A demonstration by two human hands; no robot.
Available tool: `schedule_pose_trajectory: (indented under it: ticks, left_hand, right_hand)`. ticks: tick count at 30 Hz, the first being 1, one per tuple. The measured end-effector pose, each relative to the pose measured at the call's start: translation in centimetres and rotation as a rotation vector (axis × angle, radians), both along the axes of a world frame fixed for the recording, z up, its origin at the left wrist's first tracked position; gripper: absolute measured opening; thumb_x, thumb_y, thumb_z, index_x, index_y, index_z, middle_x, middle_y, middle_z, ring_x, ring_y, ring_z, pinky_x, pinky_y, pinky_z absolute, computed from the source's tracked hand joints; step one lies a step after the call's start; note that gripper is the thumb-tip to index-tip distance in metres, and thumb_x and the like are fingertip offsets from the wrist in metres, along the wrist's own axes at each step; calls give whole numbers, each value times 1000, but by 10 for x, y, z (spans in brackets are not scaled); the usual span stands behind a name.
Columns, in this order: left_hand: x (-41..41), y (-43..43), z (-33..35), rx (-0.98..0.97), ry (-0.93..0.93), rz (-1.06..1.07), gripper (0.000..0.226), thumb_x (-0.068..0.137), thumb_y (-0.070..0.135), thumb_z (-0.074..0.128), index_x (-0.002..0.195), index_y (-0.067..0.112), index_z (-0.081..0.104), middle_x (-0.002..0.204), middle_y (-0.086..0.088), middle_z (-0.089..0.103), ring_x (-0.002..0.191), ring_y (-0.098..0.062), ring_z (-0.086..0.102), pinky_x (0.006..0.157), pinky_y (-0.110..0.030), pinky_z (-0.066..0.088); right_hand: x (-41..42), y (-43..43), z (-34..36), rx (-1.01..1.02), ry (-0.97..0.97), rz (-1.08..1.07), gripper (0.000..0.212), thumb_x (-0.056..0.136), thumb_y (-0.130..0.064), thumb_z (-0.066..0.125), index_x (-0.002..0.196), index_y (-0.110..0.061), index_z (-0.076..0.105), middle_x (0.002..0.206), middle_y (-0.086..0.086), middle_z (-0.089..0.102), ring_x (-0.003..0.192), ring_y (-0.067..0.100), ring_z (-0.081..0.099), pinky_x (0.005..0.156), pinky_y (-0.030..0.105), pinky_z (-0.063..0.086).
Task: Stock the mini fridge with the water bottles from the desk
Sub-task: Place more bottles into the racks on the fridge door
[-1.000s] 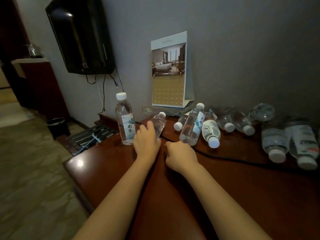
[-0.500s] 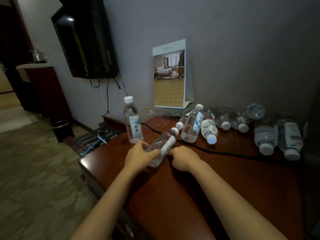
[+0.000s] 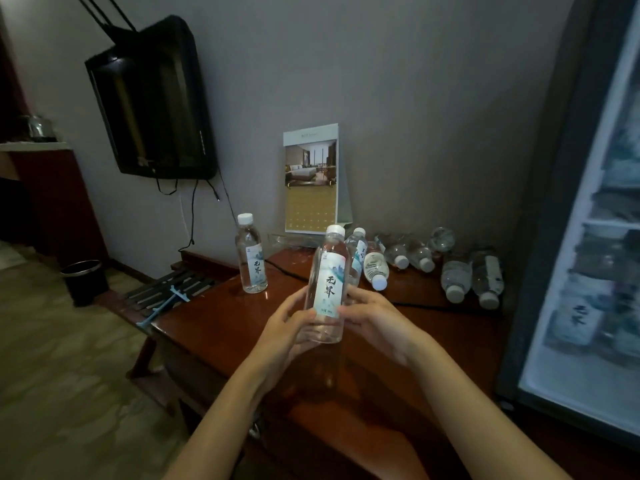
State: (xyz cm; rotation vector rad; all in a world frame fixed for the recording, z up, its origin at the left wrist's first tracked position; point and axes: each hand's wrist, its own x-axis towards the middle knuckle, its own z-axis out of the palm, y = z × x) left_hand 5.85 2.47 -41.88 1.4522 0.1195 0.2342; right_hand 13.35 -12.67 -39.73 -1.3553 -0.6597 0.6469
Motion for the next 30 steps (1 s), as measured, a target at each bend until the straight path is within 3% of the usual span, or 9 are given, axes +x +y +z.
schedule_pose_trajectory:
  ticks: [2,7,10,12,14,19,24,30]
  left_hand:
    - [-5,-13,11,36,-34,-38,50,80,16,64,124,33,48,108,-7,70,93,-25,70,77,-35,54]
    - [-20,-47,37,170,-119,-86,44,89,11,58,124,32,44,106,-8,69,96,-27,68,92,-44,52]
    - [-27,-74,54,201,-215,-90,42,89,11,58,123,31,45,108,-5,68,96,-21,68,82,-36,56]
    - [-32,-94,65,182,-291,-97,37,89,5,55,119,25,46,96,2,72,86,-15,70,67,-26,57]
    - [-37,-116,77,175,-344,-130,34,89,3,54,112,27,47,87,12,74,82,-11,71,61,-21,55]
    - [-50,-175,101,155,-451,-254,32,90,4,52,107,30,47,86,16,73,82,-9,70,67,-23,56]
    - [-64,-244,119,84,-530,-411,31,89,3,52,112,23,46,91,9,74,83,-13,71,63,-24,56]
    - [-92,-341,154,22,-665,-618,34,88,4,54,110,29,44,90,9,74,80,-15,71,62,-28,58]
  right_hand:
    - [-10,-13,12,1,-67,-110,37,90,-3,55,126,-9,52,118,9,65,110,20,62,98,36,48]
    - [-38,-54,42,17,-215,-206,32,90,-7,57,114,-29,56,113,2,68,105,15,65,91,32,53]
    - [-53,-81,57,14,-292,-250,46,90,-8,58,132,-25,49,118,2,67,109,16,64,96,40,50]
    - [-64,-100,66,3,-359,-284,54,90,-9,58,139,-25,42,123,1,64,114,17,61,99,45,48]
    - [-75,-123,79,5,-403,-316,54,91,-8,56,140,-24,40,124,1,64,114,16,61,98,42,49]
    - [-107,-187,110,-2,-499,-382,47,94,-2,49,137,-21,44,122,4,65,113,18,61,94,33,52]
    - [-147,-258,130,-53,-572,-535,47,94,-4,50,136,-23,44,118,3,67,109,17,64,95,35,51]
    - [-215,-343,163,-105,-735,-781,48,93,-4,51,138,-19,42,115,10,68,105,22,65,93,42,52]
